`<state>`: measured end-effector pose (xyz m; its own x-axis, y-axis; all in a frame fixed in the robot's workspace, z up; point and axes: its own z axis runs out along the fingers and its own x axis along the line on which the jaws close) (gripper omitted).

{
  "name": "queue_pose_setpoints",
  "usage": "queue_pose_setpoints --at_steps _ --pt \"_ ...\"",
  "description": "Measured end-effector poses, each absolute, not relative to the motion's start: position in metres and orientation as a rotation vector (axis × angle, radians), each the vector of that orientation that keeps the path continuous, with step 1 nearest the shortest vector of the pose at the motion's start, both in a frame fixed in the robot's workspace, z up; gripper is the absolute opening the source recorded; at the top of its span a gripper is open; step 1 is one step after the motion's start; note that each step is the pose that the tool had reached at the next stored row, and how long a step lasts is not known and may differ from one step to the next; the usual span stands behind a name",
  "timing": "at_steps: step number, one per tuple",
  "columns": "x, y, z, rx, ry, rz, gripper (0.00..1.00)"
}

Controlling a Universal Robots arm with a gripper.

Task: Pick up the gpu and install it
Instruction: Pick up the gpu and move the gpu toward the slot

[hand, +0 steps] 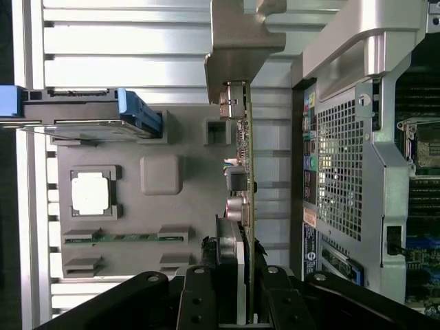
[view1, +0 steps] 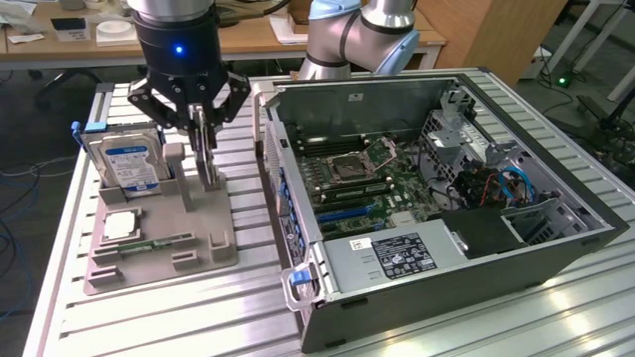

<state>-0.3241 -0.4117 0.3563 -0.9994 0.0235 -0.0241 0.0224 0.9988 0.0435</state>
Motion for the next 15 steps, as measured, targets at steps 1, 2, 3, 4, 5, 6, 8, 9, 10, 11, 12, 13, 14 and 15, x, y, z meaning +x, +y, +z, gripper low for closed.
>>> queue_pose_setpoints --at_steps 1,2,3,4,5,6,8,9,10,11,12,13,14,15 --pt "-0.324 -0.412 0.357 0.036 3.116 0.067 0.28" --pt "-0.324 -0.412 0.359 0.036 3.116 0.067 0.28" --pt "-0.324 -0.412 0.360 0.036 3.116 0.068 0.28" --pt "-0.324 -0.412 0.361 0.036 3.116 0.068 0.28" --pt "-0.324 -0.412 0.362 0.036 3.116 0.068 0.28" --pt "-0.324 -0.412 0.363 0.036 3.116 0.068 0.28" --pt "-0.324 -0.412 0.366 0.036 3.116 0.068 0.28" --pt "-0.324 -0.412 0.367 0.036 3.116 0.068 0.28" --pt "-0.324 -0.412 0.369 0.036 3.116 0.068 0.28" --pt "-0.324 -0.412 0.370 0.036 3.116 0.068 0.28" --pt "-0.324 -0.412 0.371 0.036 3.116 0.068 0.28" --pt "-0.324 -0.412 0.372 0.036 3.116 0.068 0.28" --pt "-0.324 -0.412 0.373 0.036 3.116 0.069 0.28" --pt "-0.324 -0.412 0.375 0.036 3.116 0.068 0.28"
